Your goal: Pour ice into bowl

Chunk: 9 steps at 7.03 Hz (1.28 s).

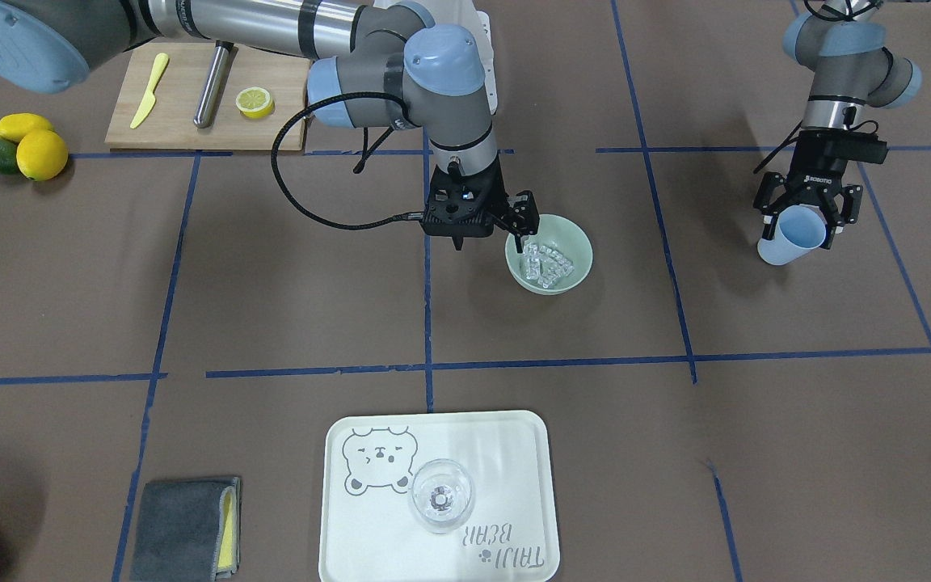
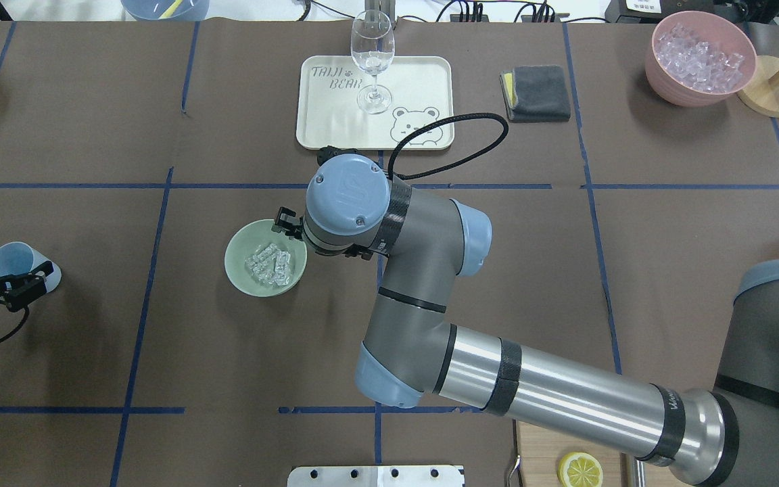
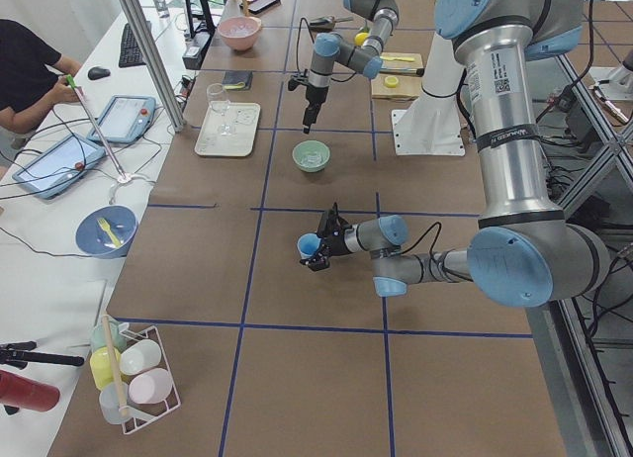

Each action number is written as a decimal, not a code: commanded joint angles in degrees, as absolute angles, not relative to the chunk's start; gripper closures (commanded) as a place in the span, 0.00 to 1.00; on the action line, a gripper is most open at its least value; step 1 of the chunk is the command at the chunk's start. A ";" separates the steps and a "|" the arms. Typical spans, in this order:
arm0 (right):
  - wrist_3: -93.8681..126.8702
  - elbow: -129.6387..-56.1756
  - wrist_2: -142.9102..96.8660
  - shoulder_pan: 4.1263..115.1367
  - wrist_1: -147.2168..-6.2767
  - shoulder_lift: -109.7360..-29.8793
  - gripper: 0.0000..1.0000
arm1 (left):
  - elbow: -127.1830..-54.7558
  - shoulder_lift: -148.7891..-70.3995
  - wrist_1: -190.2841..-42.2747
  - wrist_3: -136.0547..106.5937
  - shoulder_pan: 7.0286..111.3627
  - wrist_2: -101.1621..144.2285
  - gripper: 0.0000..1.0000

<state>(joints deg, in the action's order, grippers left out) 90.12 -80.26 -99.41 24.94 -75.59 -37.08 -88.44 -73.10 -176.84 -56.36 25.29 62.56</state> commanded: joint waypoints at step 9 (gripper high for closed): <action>89.56 -68.82 -96.42 21.97 -75.41 -31.29 0.00 | -96.23 -67.77 -176.57 -56.43 25.66 66.87 0.00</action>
<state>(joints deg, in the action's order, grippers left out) 89.73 -69.95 -96.67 22.07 -75.42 -31.51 -94.89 -68.66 -176.73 -56.43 25.59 65.88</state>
